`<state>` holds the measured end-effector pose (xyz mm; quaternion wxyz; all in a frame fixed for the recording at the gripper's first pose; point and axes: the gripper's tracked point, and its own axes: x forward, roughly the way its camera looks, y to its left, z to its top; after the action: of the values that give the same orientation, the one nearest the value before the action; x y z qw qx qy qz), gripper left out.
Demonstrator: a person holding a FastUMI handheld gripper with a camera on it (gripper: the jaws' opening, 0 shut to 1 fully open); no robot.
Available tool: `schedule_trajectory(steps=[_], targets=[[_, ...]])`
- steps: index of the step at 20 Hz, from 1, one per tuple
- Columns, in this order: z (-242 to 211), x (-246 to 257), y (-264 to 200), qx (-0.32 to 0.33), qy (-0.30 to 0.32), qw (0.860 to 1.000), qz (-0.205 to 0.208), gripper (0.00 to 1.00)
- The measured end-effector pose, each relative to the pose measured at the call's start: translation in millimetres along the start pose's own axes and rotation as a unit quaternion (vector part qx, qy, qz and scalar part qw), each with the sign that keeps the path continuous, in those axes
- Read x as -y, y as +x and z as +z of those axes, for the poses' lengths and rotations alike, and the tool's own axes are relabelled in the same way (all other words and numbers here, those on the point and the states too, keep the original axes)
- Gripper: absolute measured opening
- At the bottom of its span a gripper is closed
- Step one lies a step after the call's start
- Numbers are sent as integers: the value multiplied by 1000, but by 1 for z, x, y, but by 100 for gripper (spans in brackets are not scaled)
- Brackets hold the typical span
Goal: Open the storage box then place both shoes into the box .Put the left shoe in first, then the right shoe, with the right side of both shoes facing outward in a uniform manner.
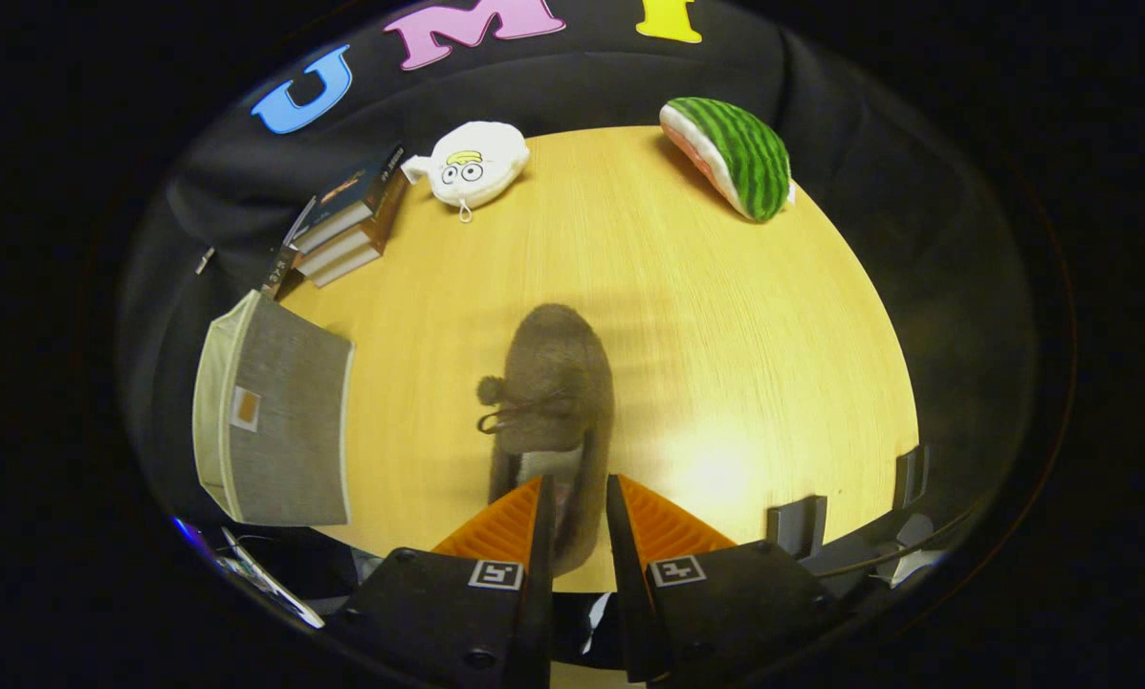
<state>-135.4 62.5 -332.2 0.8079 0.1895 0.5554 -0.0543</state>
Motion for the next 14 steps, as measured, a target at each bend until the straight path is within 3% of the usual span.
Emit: schedule_trajectory(steps=[9,11,14], targets=[[7,-9,41,-14,-15,1000,-5,37],[10,-4,46,-10,-24,999,-20,33],[13,3,60,-4,-24,999,-37,35]])
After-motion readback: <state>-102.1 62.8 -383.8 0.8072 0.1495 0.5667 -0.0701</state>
